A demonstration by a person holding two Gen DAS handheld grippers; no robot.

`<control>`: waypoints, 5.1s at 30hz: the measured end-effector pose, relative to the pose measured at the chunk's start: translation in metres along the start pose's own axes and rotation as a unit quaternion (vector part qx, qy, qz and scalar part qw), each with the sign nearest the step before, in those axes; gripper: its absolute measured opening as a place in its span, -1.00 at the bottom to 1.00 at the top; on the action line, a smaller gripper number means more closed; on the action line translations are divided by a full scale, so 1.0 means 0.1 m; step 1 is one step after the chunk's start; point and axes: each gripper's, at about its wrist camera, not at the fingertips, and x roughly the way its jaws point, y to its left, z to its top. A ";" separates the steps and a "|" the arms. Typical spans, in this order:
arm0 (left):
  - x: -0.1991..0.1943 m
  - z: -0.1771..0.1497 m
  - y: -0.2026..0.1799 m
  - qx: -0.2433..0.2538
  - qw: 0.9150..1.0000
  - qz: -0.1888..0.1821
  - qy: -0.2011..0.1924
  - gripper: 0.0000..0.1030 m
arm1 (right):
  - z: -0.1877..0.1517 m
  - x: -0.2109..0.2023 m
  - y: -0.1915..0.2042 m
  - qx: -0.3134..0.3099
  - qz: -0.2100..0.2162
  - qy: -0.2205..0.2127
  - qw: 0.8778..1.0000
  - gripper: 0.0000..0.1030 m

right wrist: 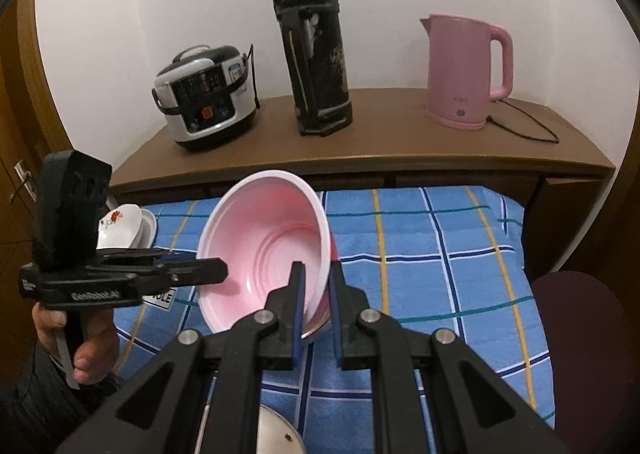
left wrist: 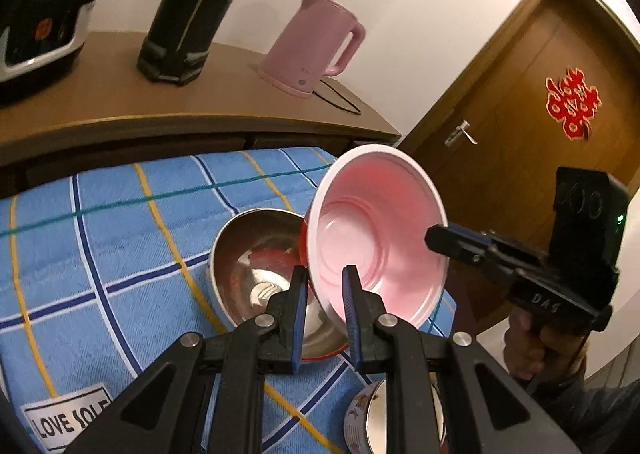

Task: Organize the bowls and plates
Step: 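Lower the pink bowl into the steel bowl with both grippers, then open both grippers and pull them away from the nested bowls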

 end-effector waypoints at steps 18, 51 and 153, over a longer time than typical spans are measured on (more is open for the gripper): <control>-0.01 -0.05 0.21 -0.043 0.999 0.009 0.016 -0.63 | 0.16 0.47 -0.24 0.051 0.059 0.092 0.993 -0.77; 0.12 -0.08 0.30 -0.069 0.995 -0.003 0.067 -0.63 | 0.25 0.73 -0.30 0.046 0.081 0.180 0.979 -0.77; -0.44 -0.59 -0.52 0.067 0.947 0.295 -0.105 0.04 | -0.78 -0.43 -0.25 -0.018 -0.041 -0.014 0.999 0.13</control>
